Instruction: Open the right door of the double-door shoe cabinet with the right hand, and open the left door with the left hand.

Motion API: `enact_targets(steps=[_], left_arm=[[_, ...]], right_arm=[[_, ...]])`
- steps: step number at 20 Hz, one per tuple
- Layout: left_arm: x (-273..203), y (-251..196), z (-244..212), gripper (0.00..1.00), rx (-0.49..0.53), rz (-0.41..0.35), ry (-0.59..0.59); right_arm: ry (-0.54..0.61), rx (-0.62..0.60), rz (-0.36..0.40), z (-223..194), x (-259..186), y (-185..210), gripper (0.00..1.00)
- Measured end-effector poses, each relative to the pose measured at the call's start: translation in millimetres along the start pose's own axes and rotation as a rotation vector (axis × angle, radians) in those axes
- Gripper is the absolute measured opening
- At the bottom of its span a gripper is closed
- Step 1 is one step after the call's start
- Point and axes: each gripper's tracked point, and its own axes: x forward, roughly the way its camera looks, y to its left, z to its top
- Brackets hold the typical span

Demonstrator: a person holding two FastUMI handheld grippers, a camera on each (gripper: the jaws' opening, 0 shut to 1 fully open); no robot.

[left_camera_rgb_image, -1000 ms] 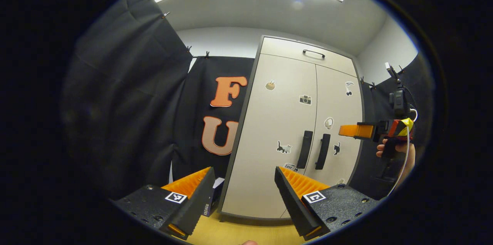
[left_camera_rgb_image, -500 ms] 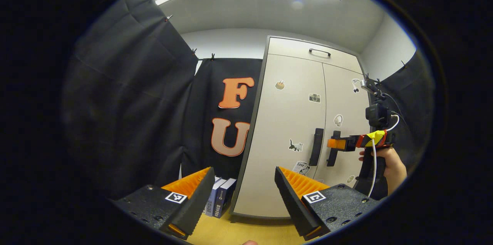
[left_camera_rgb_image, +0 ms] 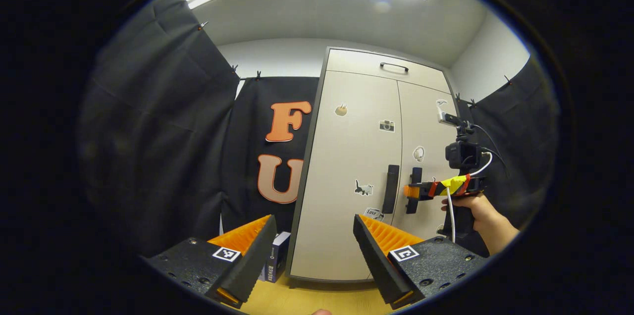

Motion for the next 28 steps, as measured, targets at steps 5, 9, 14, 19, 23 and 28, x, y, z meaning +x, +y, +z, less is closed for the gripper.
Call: enact_targets(steps=[5, 9, 14, 19, 23, 28], left_arm=[[-0.4, -3.7, -0.1, 0.94, 0.0, -0.01, -0.001], [-5.9, -1.1, 1.6, 0.94, -0.009, -0.006, -0.004], [-15.3, 5.1, 0.6, 0.94, 0.01, 0.019, 0.007], [-27.2, 7.3, 9.6, 0.94, 0.031, 0.034, -0.005], [-33.6, 9.7, 18.7, 0.94, 0.063, 0.056, -0.021], [-42.7, -5.3, 20.6, 0.94, 0.06, 0.042, -0.022]], right_arm=[[-0.005, 0.01, 0.014, -1.4, 1.8, 8.0, 0.8], [0.009, 0.039, 0.091, -5.1, 2.0, 22.9, 0.39], [0.025, 0.004, 0.117, -8.0, -1.2, 23.1, 0.23], [0.04, -0.007, 0.136, -10.5, -7.3, 22.8, 0.23], [0.062, -0.034, 0.201, -12.3, -31.5, 19.5, 0.23], [0.083, -0.013, 0.283, -12.3, -65.9, 10.4, 0.24]])
